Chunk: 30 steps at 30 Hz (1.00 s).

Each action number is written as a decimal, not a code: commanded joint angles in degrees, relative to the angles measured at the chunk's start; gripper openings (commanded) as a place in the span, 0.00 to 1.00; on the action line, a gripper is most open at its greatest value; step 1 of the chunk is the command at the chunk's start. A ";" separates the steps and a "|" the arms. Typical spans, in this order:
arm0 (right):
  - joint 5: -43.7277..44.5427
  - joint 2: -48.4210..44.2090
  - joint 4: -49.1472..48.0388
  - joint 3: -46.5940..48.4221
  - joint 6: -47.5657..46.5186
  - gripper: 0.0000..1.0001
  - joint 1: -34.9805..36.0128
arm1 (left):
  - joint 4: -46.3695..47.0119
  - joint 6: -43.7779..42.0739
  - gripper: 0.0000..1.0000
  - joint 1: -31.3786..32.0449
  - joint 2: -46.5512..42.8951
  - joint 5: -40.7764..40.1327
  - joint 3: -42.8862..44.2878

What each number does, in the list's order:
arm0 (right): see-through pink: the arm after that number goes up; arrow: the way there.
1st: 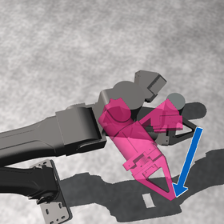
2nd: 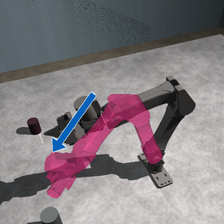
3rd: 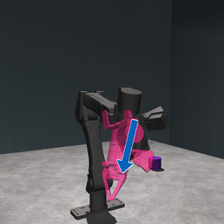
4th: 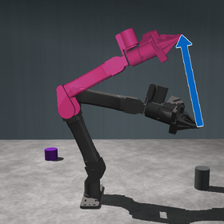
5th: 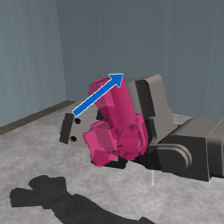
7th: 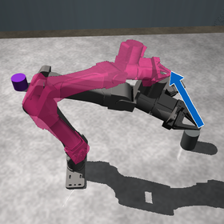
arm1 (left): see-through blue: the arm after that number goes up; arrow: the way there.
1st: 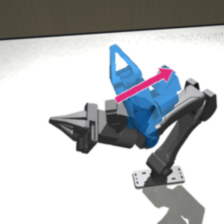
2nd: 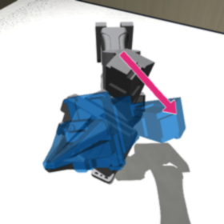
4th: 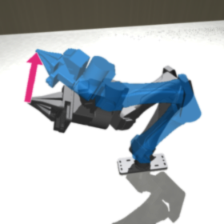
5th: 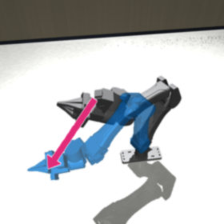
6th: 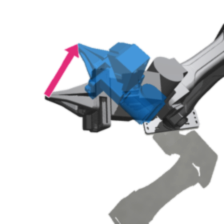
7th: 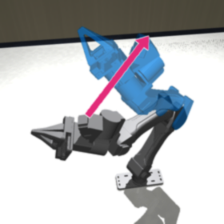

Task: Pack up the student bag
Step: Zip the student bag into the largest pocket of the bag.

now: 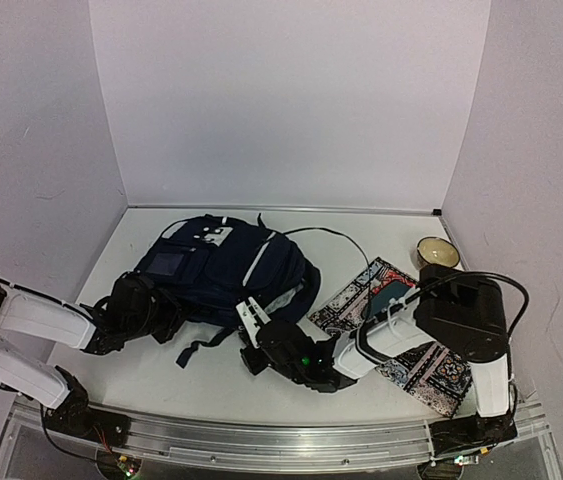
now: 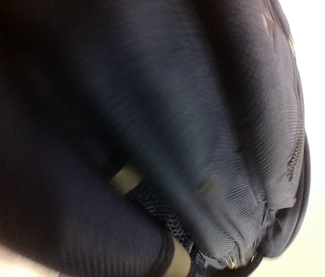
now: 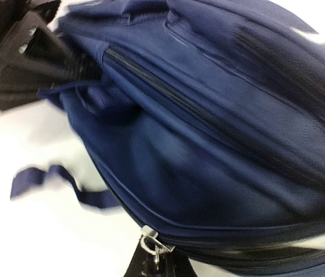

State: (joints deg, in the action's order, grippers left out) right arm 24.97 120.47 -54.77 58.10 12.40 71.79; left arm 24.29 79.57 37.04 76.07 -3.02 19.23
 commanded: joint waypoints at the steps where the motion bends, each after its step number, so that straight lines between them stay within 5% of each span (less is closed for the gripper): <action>1: -6.29 -8.59 9.46 -3.22 -0.27 0.00 -1.50 | -1.07 -8.28 0.00 -9.27 -2.32 -2.53 -1.80; 10: -14.15 -18.51 22.88 -5.94 -2.16 0.00 -7.91 | -15.93 -23.11 0.00 -24.53 -0.53 -4.26 5.58; 16: -19.62 -16.63 29.65 0.43 -3.22 0.00 -8.72 | -19.51 -32.37 0.01 -30.41 7.22 -1.81 15.91; 18: -22.90 -14.70 30.68 3.76 -2.61 0.00 -8.50 | -20.12 -34.58 0.06 -30.63 10.48 0.01 19.03; 23: -26.77 -9.13 30.98 11.71 -0.58 0.00 -7.15 | -22.94 -33.71 0.41 -30.56 11.44 9.91 22.18; 30: -27.31 -2.32 32.32 20.94 2.11 0.00 -5.32 | -27.59 -26.42 0.54 -29.42 -3.47 15.00 14.48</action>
State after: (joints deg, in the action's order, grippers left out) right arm -0.92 115.85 -23.28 73.51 12.48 64.96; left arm 0.42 49.61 7.07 82.25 9.74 36.79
